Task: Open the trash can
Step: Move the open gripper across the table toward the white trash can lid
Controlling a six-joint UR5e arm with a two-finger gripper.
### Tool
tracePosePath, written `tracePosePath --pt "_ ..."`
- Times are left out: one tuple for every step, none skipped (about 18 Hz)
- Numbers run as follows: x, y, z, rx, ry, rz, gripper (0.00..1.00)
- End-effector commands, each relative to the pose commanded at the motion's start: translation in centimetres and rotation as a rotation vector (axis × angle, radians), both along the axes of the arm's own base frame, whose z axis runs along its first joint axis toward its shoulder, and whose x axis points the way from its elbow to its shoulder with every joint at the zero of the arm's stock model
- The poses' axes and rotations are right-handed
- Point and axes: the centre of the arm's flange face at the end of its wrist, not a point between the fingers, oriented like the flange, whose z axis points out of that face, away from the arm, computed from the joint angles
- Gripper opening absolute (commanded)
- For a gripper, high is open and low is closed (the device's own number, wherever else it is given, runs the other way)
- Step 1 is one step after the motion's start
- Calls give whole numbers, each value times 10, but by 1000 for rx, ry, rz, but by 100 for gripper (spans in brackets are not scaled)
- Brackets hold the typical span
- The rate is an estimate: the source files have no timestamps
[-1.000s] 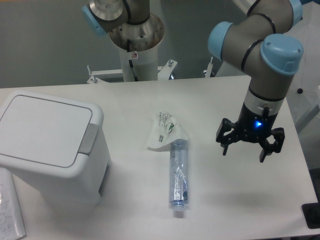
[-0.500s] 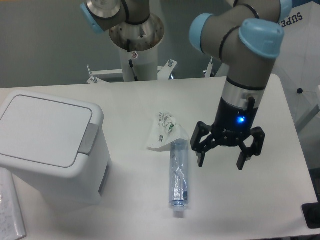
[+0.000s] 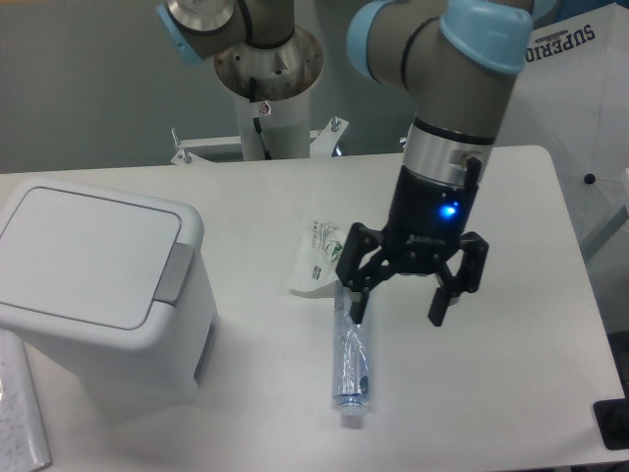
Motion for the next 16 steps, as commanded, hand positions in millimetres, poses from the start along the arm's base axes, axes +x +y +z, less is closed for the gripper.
tracePosePath --pt "8 1 6 8 6 -9 100" --pt "16 4 10 15 4 -23 100" --pt "26 8 14 24 0 -35 100" --pt "35 8 16 24 -12 -31 100" --pt "42 8 8 13 -40 -14 100" --pt "46 5 2 5 -65 2 100" --pt "49 5 -1 1 -77 5 100" --pt "52 6 -3 0 -81 2 100" --pt "58 7 1 9 -82 -10 100" --pt "59 6 3 14 -81 -13 100" --pt "60 7 4 16 -78 -16 100" --pt "61 7 4 15 -81 -15 100" --pt "65 10 3 14 -83 -22 100" --pt "71 13 3 14 -82 -32 100" --pt "74 15 2 13 -82 -40 100" --pt "76 17 1 11 -86 -41 100"
